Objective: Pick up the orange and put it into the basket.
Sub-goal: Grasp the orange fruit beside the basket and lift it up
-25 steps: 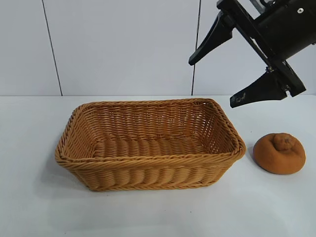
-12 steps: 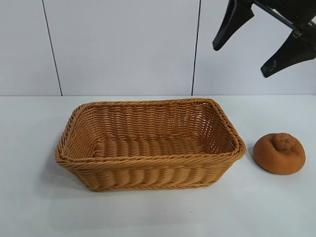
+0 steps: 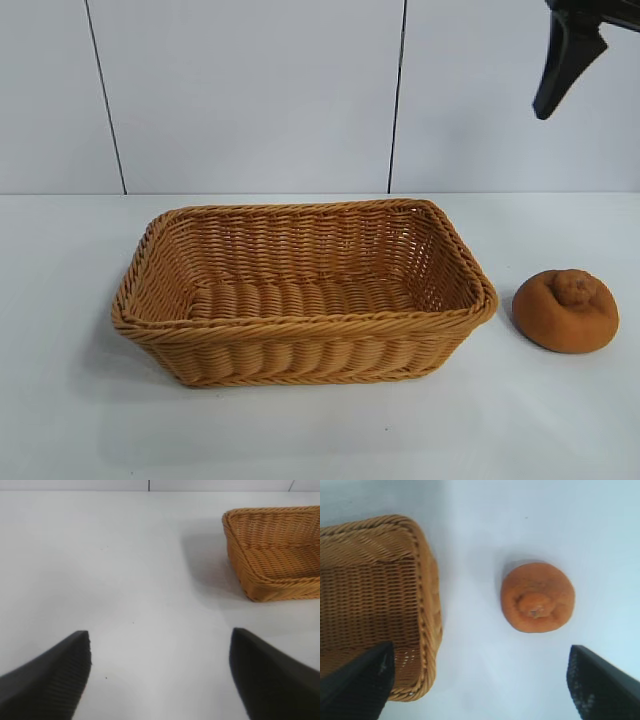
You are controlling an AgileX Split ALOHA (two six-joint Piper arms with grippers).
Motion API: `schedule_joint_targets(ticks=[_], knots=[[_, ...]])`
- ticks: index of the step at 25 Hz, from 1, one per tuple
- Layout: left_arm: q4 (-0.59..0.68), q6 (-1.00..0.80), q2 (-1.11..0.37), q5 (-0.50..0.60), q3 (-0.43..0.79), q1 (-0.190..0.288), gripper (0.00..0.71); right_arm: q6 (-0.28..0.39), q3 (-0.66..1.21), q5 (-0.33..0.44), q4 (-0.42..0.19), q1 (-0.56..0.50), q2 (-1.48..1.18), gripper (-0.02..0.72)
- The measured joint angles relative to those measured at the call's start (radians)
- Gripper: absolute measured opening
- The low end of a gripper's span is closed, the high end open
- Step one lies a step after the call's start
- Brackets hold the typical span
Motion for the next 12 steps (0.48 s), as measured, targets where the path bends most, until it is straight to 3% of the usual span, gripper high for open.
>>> schedule_joint_targets(ticks=[12], knots=[[0.000, -0.001, 0.000, 0.000, 0.000, 0.000, 0.549, -0.013, 0.035, -0.039, 0.013, -0.044, 0.169, 0.640]])
